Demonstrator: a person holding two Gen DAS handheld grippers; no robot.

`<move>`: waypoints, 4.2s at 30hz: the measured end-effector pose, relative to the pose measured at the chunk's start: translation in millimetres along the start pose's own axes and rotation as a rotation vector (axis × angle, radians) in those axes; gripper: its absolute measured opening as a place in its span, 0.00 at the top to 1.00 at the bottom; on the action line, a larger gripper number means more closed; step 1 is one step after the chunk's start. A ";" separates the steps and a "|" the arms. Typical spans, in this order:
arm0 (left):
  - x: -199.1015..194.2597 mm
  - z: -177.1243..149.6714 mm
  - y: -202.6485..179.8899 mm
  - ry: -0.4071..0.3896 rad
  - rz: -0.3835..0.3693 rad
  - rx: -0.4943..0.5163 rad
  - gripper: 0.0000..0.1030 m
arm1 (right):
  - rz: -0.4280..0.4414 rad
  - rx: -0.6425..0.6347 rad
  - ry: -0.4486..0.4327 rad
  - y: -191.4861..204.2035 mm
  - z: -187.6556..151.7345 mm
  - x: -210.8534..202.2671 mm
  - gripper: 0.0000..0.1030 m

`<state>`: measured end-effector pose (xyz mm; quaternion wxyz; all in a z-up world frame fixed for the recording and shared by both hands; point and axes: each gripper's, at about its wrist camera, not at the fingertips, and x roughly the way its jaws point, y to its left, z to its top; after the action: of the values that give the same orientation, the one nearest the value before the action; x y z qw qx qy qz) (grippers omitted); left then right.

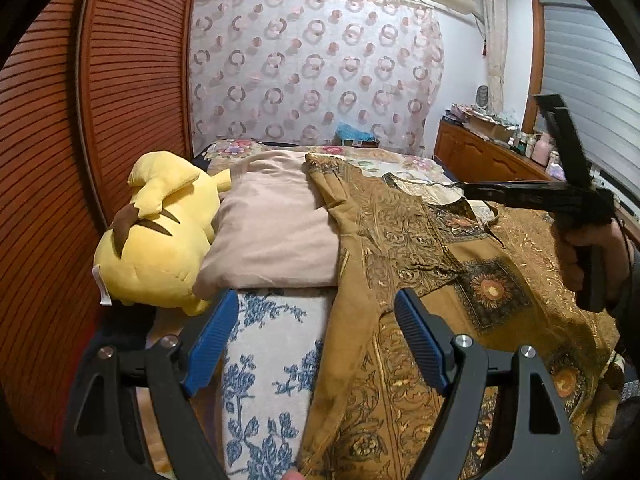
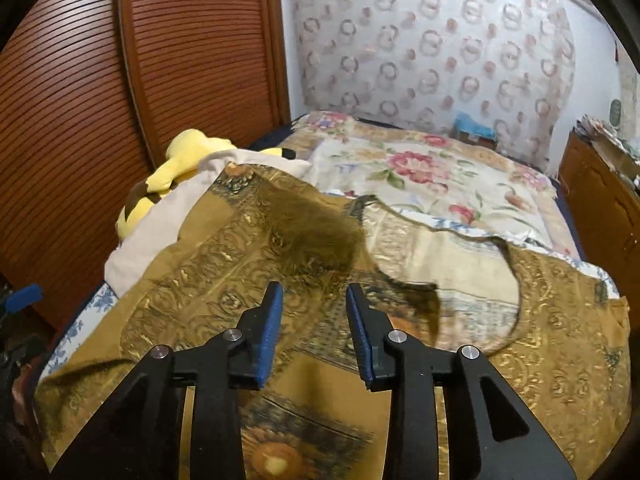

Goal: Fold small clothes

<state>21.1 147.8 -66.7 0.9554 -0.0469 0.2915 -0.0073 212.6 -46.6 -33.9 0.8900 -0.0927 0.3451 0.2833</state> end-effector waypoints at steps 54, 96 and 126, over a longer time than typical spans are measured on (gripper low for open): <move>114.5 16.7 -117.4 0.300 -0.172 0.164 0.22 | -0.386 0.304 0.125 -303.2 -168.2 -139.6 0.88; 117.3 14.0 -131.7 0.319 -0.127 0.246 0.00 | -0.243 0.222 0.023 -234.4 -146.9 -164.1 0.58; 59.9 25.3 -133.6 0.118 -0.187 0.203 0.00 | -0.213 0.133 0.029 -253.6 -103.9 -111.8 0.97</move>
<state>86.7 14.5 -66.7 0.9315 0.0234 0.3394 -0.1286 231.2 -341.8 -44.5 0.9141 -0.0737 0.3643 0.1622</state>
